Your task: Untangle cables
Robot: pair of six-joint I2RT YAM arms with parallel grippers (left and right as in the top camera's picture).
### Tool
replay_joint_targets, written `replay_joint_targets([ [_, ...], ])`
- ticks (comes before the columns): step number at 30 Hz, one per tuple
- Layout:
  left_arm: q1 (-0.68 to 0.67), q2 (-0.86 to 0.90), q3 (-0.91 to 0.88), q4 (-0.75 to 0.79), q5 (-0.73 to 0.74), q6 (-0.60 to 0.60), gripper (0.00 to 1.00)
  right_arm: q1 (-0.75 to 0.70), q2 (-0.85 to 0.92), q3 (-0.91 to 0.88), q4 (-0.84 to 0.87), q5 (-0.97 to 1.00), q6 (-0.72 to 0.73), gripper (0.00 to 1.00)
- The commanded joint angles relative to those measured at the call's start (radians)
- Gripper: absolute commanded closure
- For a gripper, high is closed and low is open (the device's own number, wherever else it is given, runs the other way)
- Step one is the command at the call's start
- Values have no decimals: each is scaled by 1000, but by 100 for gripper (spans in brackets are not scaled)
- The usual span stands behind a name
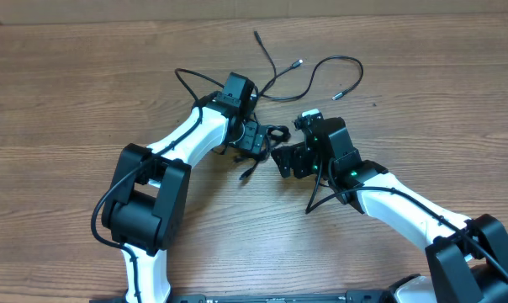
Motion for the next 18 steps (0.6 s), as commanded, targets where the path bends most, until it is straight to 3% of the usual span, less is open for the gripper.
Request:
replay_joint_targets([
  [1,-1,52,-10,0,3,-15,41,-3,3,-3,8,-6,0,6],
  [2,-1,69,-10,0,18,-16,53,-3,3,-3,8,-5,0,7],
  [4,-1,80,-10,1,21,-16,67,-3,3,-3,8,-6,0,7],
  [7,-1,80,-9,1,21,-16,71,-3,3,-3,8,-5,0,7],
  [10,-1,80,-9,0,21,-16,93,-3,3,-3,8,-5,0,7],
  [18,0,75,10,-47,21,-8,96,-3,3,-3,8,-6,0,6],
])
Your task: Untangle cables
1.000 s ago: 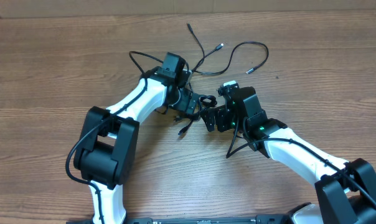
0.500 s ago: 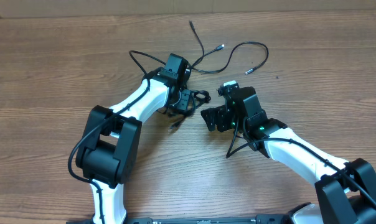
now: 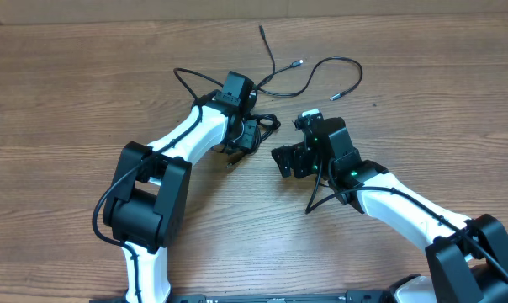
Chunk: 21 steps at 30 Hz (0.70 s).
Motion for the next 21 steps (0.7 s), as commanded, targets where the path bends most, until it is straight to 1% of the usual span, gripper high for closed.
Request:
replay_joint_targets([
  [1,0,59,18,-73,44,-3,96,-3,3,-3,8,-6,0,2],
  [2,0,59,33,-92,77,-3,96,-3,3,-3,8,-6,0,0],
  [6,0,59,103,-151,301,-3,96,-3,3,-3,8,-45,4,0],
  [7,0,59,119,-161,335,3,96,-3,3,-2,8,-65,19,0],
  [11,14,57,207,-276,346,16,96,-3,3,-2,11,-71,154,0],
  [13,27,40,260,-356,349,51,96,-3,3,-2,14,-122,173,0],
  [15,36,0,280,-394,344,80,96,-3,3,-2,22,-190,173,0],
  [21,74,-203,280,-420,288,84,95,-3,3,-2,113,-531,174,0],
])
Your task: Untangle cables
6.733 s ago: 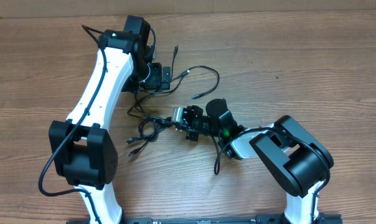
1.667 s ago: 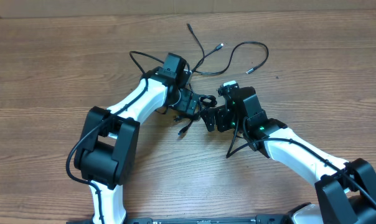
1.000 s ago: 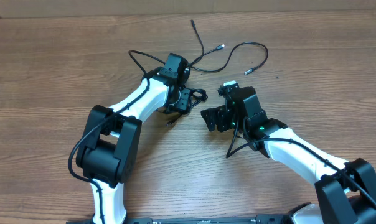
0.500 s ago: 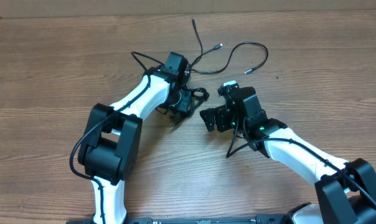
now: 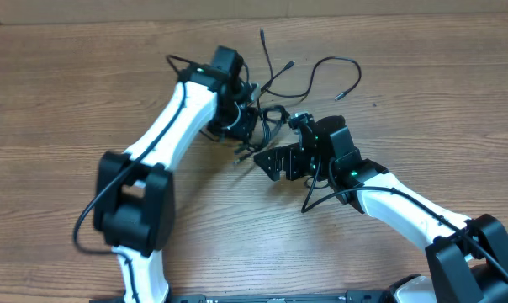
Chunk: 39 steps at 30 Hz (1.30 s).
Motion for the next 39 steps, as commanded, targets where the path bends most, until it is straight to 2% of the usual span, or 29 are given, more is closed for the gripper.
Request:
replay_joint_targets([
  [1,25,-181,29,-6,-22,27,96,-3,3,-2,65,-260,46,0],
  [8,64,-363,29,-107,-24,27,96,-3,3,-2,309,-433,352,1],
  [13,91,-379,29,-200,-19,27,95,-3,3,-2,556,-495,562,3],
  [18,96,-378,29,-276,-5,26,96,-10,3,-2,705,-498,686,5],
  [23,96,-379,29,-273,146,27,96,-41,3,-2,701,-494,750,13],
  [26,96,-379,29,-265,226,27,96,-43,3,-2,659,-465,758,14],
  [34,114,-379,29,-285,235,64,96,-56,3,-2,665,-409,760,15],
  [39,169,-379,30,-283,290,80,96,-74,3,-2,670,-309,813,21],
])
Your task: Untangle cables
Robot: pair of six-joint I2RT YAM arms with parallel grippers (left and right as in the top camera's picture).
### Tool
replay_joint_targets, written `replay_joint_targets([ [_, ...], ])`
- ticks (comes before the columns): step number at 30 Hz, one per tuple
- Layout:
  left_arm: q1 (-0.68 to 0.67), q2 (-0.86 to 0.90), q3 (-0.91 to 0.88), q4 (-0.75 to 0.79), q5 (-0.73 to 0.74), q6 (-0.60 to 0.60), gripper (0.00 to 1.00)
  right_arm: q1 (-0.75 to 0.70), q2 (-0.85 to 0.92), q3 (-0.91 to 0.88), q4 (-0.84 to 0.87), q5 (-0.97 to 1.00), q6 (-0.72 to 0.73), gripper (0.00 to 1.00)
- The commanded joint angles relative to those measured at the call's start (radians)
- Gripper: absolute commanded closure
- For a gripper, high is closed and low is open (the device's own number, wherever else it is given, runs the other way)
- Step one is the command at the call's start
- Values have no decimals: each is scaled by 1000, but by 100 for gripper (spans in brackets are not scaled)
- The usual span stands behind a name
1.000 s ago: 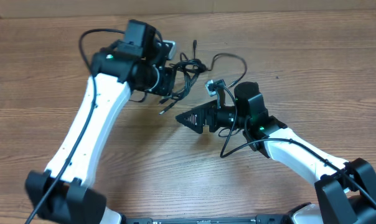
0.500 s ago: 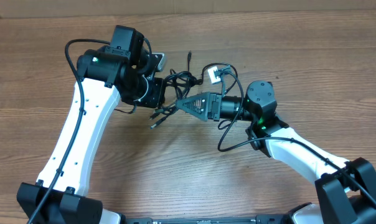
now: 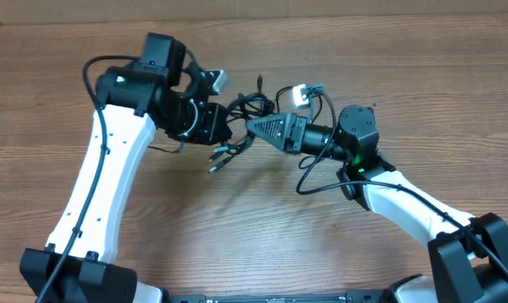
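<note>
A bundle of thin black cables (image 3: 256, 104) hangs off the table between the two grippers, in the overhead view. My left gripper (image 3: 220, 130) comes in from the left and is shut on the cables. Several plug ends (image 3: 224, 155) dangle below it. My right gripper (image 3: 252, 126) points left from the right, with its fingers drawn to a point and shut on the bundle's right side. A loop of cable (image 3: 320, 94) arches over the right wrist. The exact hold of each finger is hidden in the tangle.
The wooden table (image 3: 422, 76) runs on all sides. The left arm (image 3: 103, 168) stretches up the left half and the right arm (image 3: 405, 202) comes in from the lower right. The right arm's own black lead (image 3: 309, 181) loops under its wrist.
The left gripper has moved left and higher with the cables. The right gripper, open then, is now turned to point left and shut on the bundle. The long ends no longer lie on the table.
First the left gripper held the tangle on the table, with long ends spread to the back right and the right gripper open beside it. Then the left gripper was further back, and the right gripper was close in. Now both hold the bundle lifted between them.
</note>
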Motion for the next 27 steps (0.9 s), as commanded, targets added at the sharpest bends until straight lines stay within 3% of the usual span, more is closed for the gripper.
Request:
replay_joint_targets([
  [1,36,-15,18,2,105,34,96,-10,0,5,27,80,34,25],
  [9,35,-15,17,1,159,55,96,-10,0,5,137,125,67,40],
  [12,35,-15,17,5,159,50,96,-10,0,5,129,125,66,55],
  [15,35,-15,17,10,159,50,96,-10,0,5,129,129,62,80],
  [17,35,-15,17,18,159,50,96,-10,0,5,116,132,55,91],
  [19,35,-15,17,31,159,50,96,-10,0,5,103,133,48,96],
  [24,35,-15,17,61,153,51,96,-10,0,5,90,132,2,96],
  [27,35,-15,17,48,113,51,96,-19,0,5,-5,134,-80,96],
])
